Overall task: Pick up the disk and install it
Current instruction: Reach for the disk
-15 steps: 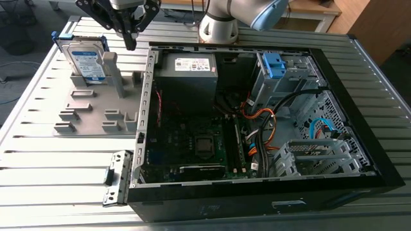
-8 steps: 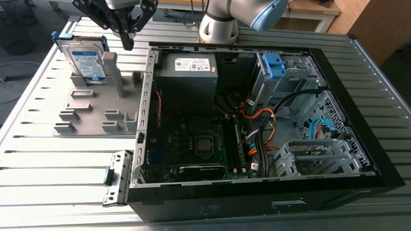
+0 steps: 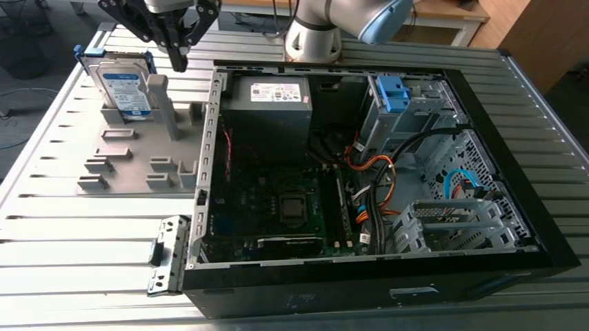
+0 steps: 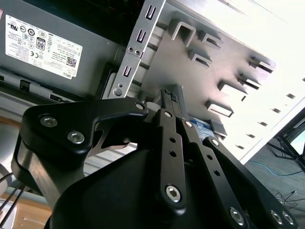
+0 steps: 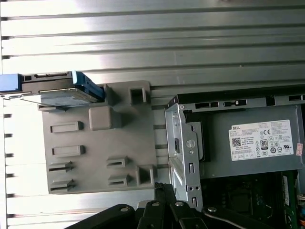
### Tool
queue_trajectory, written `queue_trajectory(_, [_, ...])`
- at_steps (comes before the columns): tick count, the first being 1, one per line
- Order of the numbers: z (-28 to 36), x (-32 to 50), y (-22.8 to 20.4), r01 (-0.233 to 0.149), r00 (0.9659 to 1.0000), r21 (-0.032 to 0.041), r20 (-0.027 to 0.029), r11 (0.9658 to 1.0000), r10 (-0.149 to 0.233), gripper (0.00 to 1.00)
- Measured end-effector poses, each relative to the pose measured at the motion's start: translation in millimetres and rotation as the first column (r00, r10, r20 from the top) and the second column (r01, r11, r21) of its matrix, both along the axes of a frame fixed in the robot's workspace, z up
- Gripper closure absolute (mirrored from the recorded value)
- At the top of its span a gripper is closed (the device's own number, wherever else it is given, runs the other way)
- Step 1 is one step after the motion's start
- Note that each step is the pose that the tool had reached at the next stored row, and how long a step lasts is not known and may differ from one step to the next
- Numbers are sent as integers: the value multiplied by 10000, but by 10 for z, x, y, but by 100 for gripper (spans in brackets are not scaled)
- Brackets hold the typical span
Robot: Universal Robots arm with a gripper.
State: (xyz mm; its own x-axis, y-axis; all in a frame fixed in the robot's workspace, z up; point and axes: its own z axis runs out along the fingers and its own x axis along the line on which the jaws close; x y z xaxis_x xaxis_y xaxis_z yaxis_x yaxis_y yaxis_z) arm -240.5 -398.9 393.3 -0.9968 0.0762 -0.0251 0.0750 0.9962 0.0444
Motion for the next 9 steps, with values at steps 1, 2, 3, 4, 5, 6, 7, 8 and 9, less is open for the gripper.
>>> queue_trajectory(1, [0,-7,0,0,10000,0,0,10000,0,89])
queue_trajectory(2, [0,-13,0,0,10000,0,0,10000,0,89])
queue_trajectory(3, [0,-19,0,0,10000,0,-1,10000,0,89])
queue_trajectory(4, [0,-26,0,0,10000,0,0,10000,0,89])
queue_trajectory(5, [0,-33,0,0,10000,0,0,10000,0,89])
queue_trajectory(6, [0,-39,0,0,10000,0,-1,10000,0,89])
queue_trajectory(7, [0,-46,0,0,10000,-1,-1,10000,0,89])
queue_trajectory(8, [0,-53,0,0,10000,0,0,10000,0,89])
queue_trajectory(9, [0,-60,0,0,10000,0,0,10000,0,89])
